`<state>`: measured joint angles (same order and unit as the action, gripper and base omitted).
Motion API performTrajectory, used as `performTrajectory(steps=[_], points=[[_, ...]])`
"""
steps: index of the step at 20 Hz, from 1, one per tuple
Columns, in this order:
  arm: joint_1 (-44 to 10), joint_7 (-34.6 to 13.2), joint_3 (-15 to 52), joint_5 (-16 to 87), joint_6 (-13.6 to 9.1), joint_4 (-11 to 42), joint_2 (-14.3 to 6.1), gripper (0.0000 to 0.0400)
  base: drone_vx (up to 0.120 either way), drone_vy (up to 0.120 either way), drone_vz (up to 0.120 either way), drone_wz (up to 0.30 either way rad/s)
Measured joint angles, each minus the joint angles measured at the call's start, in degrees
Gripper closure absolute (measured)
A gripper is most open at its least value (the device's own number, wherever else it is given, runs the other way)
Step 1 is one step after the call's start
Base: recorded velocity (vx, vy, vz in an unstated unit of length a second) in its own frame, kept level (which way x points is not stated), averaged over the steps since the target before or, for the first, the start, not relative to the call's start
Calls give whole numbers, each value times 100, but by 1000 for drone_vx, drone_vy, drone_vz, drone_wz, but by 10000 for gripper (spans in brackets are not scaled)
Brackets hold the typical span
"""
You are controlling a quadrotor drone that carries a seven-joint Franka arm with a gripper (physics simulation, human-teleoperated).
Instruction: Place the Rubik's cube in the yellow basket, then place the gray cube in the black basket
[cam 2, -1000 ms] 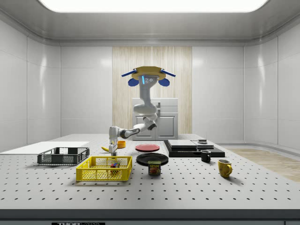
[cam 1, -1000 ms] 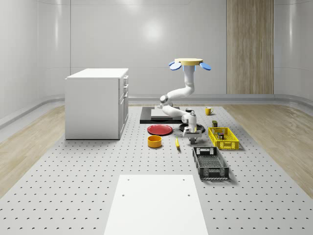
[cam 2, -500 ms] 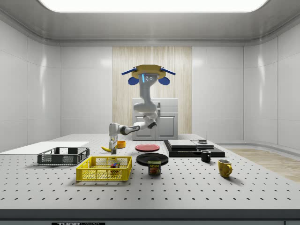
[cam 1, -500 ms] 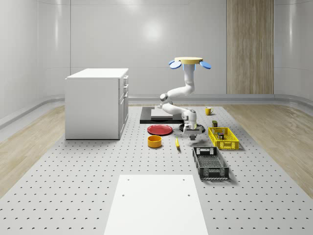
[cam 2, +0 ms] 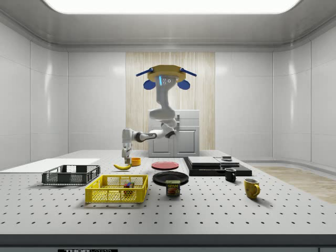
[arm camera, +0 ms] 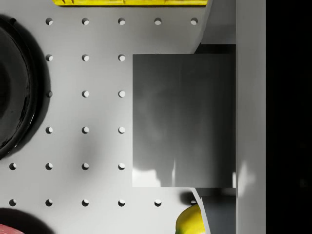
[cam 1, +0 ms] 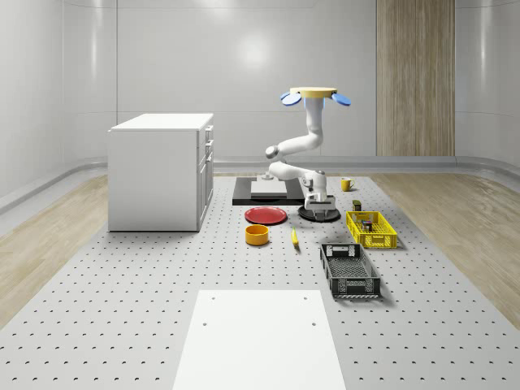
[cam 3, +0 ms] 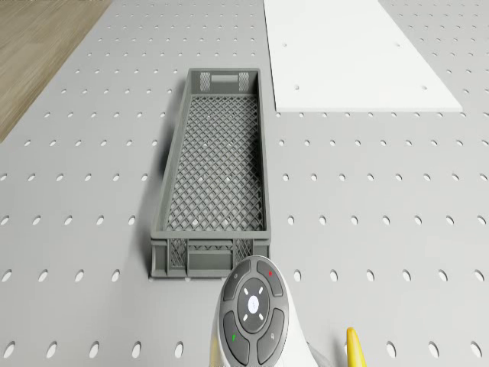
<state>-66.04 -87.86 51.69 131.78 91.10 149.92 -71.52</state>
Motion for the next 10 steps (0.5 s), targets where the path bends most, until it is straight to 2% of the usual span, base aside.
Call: performTrajectory(steps=[10], points=[[-12,-18,35,-41,-5,23,-25,150,4,120,0,0]])
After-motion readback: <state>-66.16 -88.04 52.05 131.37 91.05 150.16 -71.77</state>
